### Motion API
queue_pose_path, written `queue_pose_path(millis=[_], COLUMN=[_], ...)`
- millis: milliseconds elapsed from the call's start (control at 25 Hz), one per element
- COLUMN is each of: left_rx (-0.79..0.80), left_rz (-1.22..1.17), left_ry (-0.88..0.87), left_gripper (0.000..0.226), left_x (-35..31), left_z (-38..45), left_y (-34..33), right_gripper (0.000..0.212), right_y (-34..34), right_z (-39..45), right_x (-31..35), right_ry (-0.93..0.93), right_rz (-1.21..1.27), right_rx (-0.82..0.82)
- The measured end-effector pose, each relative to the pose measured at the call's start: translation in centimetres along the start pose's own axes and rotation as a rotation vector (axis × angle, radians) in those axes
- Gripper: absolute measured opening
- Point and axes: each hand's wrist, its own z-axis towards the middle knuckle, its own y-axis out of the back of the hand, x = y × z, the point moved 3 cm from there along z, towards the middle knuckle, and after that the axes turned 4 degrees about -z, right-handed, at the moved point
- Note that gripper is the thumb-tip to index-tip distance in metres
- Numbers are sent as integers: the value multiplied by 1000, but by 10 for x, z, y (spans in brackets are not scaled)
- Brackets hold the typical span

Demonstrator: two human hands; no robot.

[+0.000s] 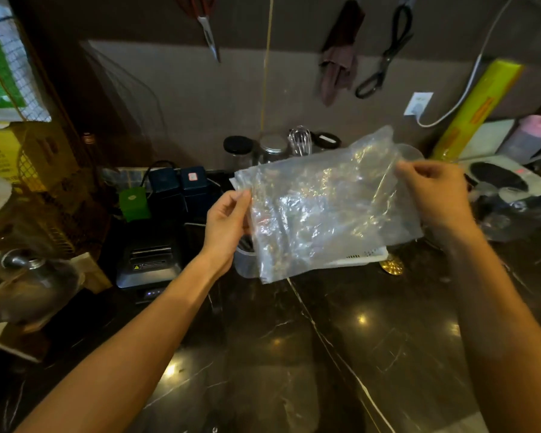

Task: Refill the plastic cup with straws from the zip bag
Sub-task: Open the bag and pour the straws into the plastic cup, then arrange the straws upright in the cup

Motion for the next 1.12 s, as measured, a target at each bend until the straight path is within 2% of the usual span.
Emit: queue_pose_path(millis=[120,200,360,600,800,1000,1120], left_rx=[-32,-26,-9,28,-17,-50,-70], left_rz=[54,62,72,98,163,244,274], left_ry=[38,73,243,473,580,635,666], left_gripper=[26,26,26,23,17,27,25], left_x=[25,42,81,134,162,187,199], left_z=[-8,-16,-31,-46,-43,-39,-38], left_y=[-4,-9,-18,-28,-37,-41,-44], right_gripper=[41,48,54,21,24,26,31], right_y=[0,-3,-12,-21,-31,-42,-46], right_z=[-31,-51,-88,-122,-132,-131,-128], right_x=[-48,-80,-137,-201,-240,-271,-286], right_ry=[-144,-224,-422,-686,-693,-738,-728], right_rz=[57,90,175,258,207,182,140], right_rx=[61,125,171,184,147,100,89])
